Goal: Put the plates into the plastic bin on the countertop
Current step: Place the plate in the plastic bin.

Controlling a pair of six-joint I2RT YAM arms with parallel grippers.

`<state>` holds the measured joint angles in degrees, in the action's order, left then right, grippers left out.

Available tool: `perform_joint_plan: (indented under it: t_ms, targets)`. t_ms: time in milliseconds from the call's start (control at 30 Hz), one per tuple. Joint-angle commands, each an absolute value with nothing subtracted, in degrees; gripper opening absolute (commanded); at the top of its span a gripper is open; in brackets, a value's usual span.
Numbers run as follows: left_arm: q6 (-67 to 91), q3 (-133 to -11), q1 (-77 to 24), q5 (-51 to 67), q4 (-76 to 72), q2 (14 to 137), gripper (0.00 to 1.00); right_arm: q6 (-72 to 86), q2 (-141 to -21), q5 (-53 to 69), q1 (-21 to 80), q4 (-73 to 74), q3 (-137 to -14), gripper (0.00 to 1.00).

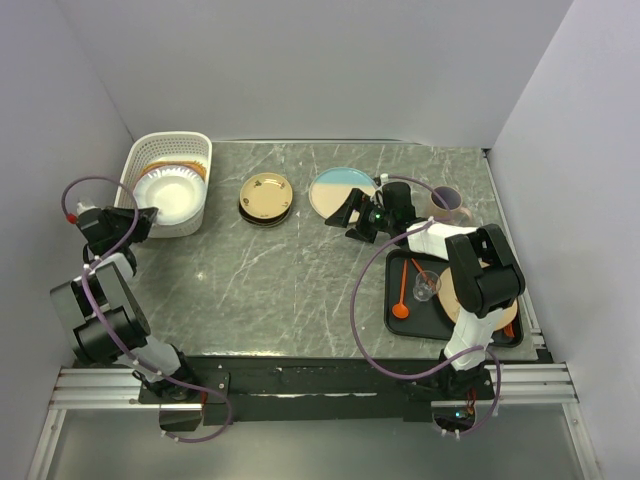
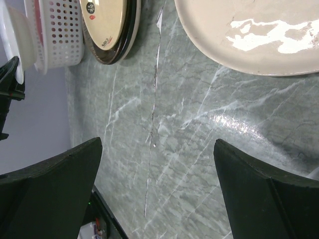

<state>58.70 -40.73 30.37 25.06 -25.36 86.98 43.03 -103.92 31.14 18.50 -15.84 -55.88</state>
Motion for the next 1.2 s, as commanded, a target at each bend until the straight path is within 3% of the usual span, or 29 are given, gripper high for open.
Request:
perform_joint_plan:
  t_ms: [0,1167]
  targets:
    - [61.0,-43.1,30.8,23.5,-31.1,86.6,0.01,43.4,-102.0,32.1,19.0,-18.4,-55.5,1.00]
    - [63.7,-52.6,30.1,21.2,-31.8,98.0,0.01,43.4,-102.7,32.6,19.1,-17.2,-56.3,1.00]
